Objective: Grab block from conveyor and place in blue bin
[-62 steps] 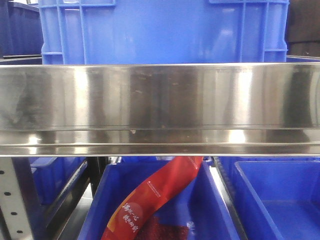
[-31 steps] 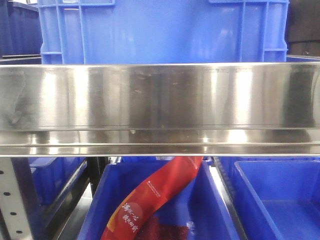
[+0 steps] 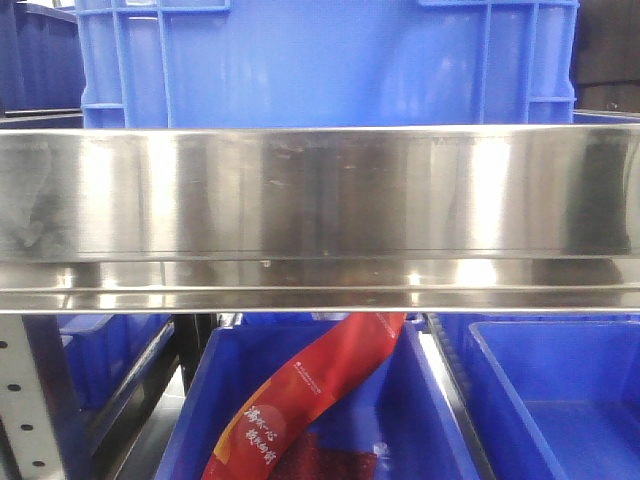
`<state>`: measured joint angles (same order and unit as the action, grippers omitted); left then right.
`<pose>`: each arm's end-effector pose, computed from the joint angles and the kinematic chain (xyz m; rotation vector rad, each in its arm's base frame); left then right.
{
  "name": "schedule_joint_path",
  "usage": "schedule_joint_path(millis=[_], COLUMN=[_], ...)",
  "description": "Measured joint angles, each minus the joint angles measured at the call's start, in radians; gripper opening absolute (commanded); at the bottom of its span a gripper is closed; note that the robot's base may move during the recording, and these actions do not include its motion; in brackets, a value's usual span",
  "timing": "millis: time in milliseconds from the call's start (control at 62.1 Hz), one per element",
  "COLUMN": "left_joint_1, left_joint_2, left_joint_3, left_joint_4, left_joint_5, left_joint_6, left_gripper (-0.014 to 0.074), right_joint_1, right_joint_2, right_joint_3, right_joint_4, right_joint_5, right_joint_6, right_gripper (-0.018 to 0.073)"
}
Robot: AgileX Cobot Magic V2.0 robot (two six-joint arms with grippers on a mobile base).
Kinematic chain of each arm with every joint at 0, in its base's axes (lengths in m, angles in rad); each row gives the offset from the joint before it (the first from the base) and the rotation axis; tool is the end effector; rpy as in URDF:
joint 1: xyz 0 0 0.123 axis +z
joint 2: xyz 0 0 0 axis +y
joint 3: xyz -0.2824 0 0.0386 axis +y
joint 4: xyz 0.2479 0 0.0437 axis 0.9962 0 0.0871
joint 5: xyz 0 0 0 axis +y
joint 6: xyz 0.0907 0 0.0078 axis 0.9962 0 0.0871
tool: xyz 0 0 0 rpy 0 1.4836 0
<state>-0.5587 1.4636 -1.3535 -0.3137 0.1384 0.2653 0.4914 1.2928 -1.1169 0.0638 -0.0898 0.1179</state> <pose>0.2940 -0.1884 0.4100 0.4747 1.6838 -0.4812 0.2668 0.1422 0.4048 -0.2415 1.5756 0.5224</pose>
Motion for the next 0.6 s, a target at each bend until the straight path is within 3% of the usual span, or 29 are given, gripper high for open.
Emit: schedule_joint_path(millis=[113, 241, 515, 595], left_joint_1=[0.0, 0.0, 0.0, 0.0], left_joint_2=[0.002, 0.002, 0.002, 0.002], left_joint_3=[0.0, 0.0, 0.0, -0.002], left_joint_4=[-0.002, -0.004, -0.006, -0.006], left_joint_5=[0.002, 0.008, 0.012, 0.012], left_joint_6=[0.0, 0.0, 0.0, 0.0], left_gripper=[0.0281, 0.0436, 0.0442, 0.0401], right_joint_1=[0.0, 0.0, 0.0, 0.0], right_joint_2=[0.016, 0.03, 0.032, 0.032], right_joint_3=[-0.041, -0.049, -0.05, -0.05], right_joint_4=[-0.002, -0.004, -0.006, -0.006], right_joint_5=[0.09, 0.13, 0.149, 0.149], right_joint_6=[0.0, 0.0, 0.0, 0.0], right_gripper=[0.0391, 0.0457, 0.0466, 0.0453])
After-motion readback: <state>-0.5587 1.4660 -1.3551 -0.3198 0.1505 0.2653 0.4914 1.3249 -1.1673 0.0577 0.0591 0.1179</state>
